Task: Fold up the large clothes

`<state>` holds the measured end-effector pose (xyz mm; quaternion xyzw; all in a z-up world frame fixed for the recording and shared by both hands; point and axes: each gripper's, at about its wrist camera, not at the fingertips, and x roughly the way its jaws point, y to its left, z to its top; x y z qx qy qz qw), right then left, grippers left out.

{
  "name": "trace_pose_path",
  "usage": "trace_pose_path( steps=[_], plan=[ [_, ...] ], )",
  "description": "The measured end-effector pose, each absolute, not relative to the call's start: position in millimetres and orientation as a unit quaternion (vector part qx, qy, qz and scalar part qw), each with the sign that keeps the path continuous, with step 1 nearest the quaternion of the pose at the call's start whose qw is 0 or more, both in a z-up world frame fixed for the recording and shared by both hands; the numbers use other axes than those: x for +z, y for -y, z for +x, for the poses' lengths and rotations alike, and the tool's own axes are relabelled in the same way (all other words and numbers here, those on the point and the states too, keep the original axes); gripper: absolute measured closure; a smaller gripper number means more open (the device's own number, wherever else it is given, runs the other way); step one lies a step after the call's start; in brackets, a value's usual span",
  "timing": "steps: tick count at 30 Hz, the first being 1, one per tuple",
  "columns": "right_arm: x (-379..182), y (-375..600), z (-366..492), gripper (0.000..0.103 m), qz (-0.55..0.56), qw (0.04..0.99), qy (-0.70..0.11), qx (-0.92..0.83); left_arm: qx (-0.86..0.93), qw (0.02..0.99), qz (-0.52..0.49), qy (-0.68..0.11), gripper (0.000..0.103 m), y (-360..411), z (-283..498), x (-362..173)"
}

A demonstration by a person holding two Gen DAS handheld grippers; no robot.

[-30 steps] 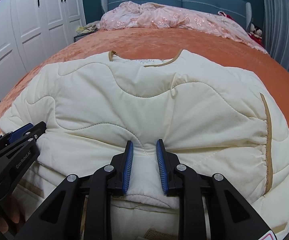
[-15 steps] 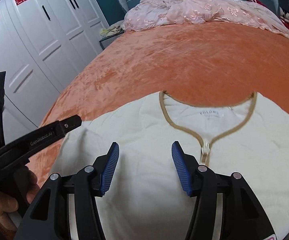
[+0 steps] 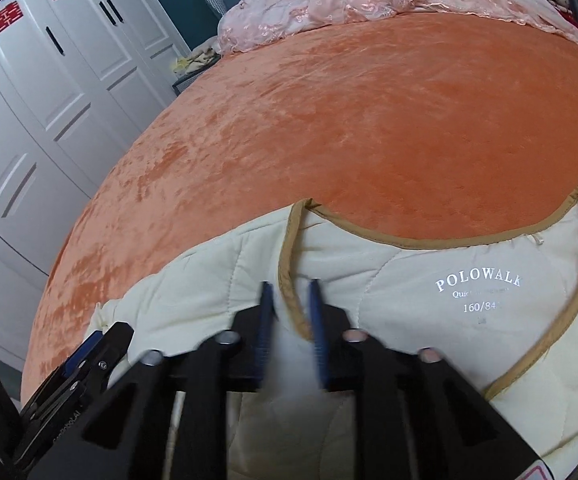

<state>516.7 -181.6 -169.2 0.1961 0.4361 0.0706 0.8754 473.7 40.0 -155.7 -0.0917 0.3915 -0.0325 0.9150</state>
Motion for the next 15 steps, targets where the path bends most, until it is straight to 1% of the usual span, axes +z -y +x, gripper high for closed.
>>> trace_pose_path(
  steps=[1, 6, 8, 11, 15],
  plan=[
    [-168, 183, 514, 0.100, 0.197, 0.880, -0.426, 0.069, -0.033, 0.916, -0.093, -0.388, 0.045, -40, 473, -156],
    [-164, 195, 502, 0.102, 0.225, 0.896, -0.379, 0.057, -0.027, 0.921, -0.087, -0.379, 0.045, -37, 472, -157],
    [-171, 200, 506, 0.102, 0.236, 0.889, -0.388, 0.049, -0.026, 0.922, -0.084, -0.378, 0.044, -36, 473, -158],
    [-179, 192, 515, 0.102, 0.216, 0.885, -0.411, 0.036, -0.020, 0.922, -0.073, -0.379, 0.044, -33, 474, -160],
    [-182, 189, 517, 0.103, 0.208, 0.884, -0.417, 0.032, -0.013, 0.923, -0.058, -0.381, 0.042, -29, 475, -162]
  ],
)
